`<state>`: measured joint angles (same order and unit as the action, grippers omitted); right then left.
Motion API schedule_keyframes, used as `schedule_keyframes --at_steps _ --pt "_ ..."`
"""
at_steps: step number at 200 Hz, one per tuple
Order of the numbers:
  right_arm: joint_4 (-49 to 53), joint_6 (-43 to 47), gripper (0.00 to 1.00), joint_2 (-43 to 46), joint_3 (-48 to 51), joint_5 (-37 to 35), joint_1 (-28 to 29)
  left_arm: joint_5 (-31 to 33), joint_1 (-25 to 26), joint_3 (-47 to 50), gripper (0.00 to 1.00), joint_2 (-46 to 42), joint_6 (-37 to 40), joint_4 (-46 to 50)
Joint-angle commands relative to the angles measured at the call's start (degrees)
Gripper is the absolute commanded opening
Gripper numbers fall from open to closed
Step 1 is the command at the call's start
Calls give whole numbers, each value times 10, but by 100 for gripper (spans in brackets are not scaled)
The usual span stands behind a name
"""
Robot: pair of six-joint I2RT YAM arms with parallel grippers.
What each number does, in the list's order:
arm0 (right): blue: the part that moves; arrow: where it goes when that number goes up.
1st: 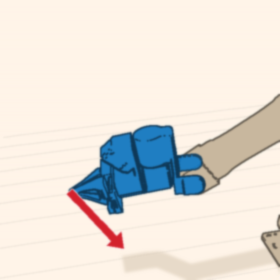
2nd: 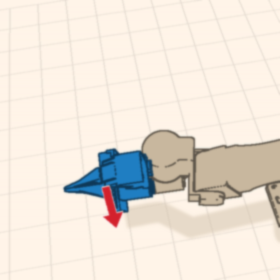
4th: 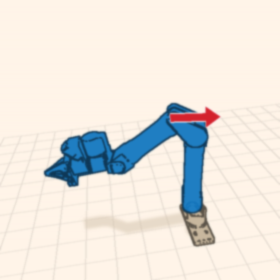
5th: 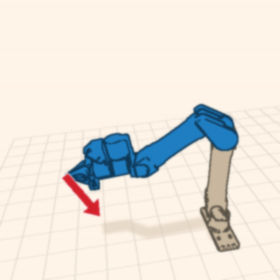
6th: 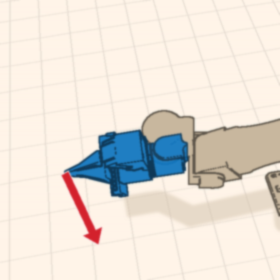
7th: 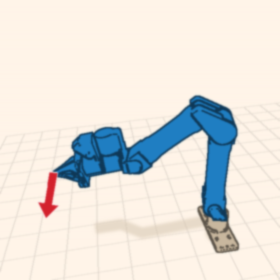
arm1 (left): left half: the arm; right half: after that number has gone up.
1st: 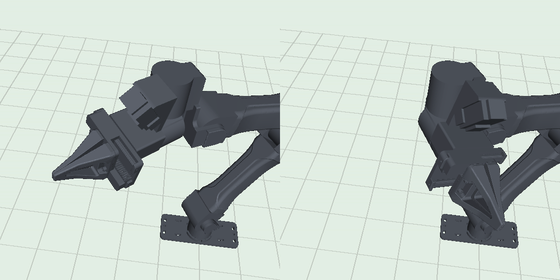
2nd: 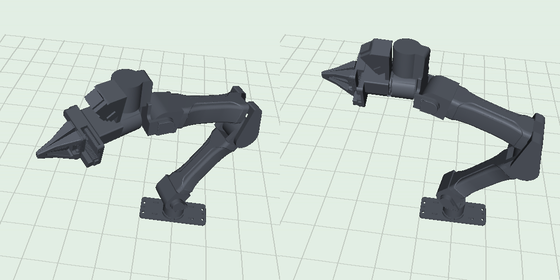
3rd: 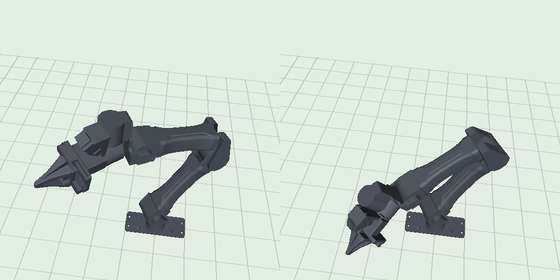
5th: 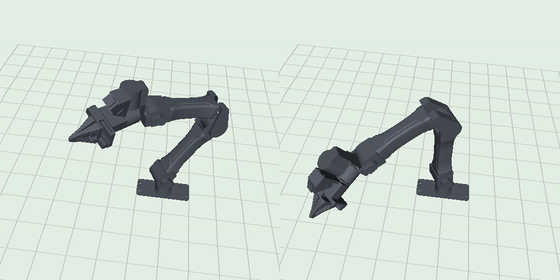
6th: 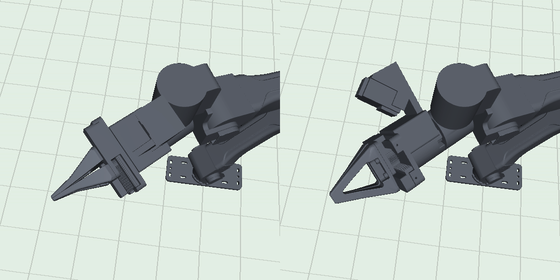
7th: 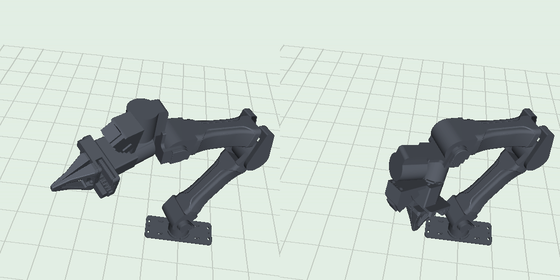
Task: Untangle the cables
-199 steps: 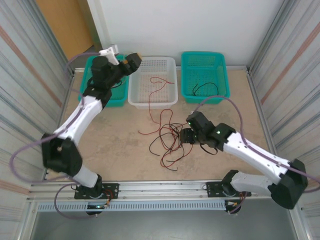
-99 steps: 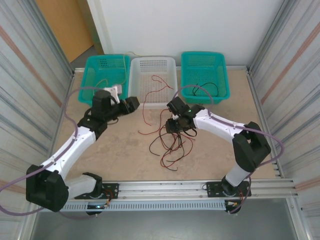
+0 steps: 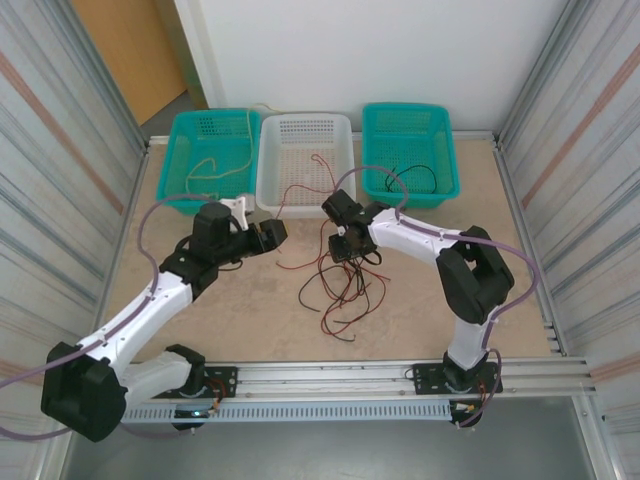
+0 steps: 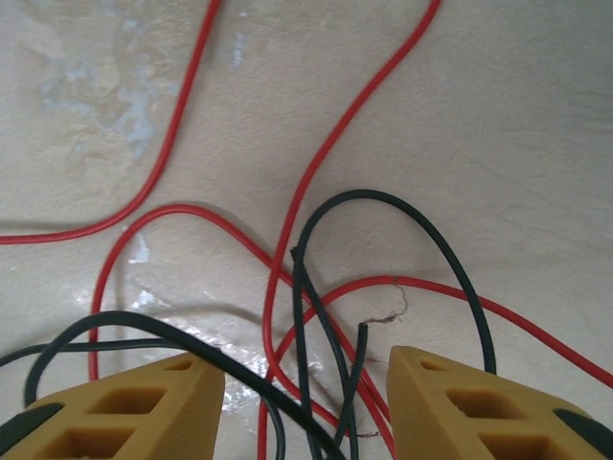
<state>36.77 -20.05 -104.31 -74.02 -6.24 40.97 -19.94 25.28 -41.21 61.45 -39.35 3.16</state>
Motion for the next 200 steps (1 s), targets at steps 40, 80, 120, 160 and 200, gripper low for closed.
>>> schedule_keyframes --at_steps 40,80,120,160,200 --pt "10 9 2 87 26 -42 15 1 29 10 59 15 -15 -32" --pt "17 -12 0 250 20 -85 80 6 99 3 65 43 11 -78" --pt "19 -22 0 354 -2 -102 122 9 132 -25 71 94 9 -109" --pt "11 -18 0 413 -40 -107 128 -3 158 -55 70 146 19 -131" --pt "-24 18 0 461 -99 -136 125 10 161 -40 69 177 -7 -148"
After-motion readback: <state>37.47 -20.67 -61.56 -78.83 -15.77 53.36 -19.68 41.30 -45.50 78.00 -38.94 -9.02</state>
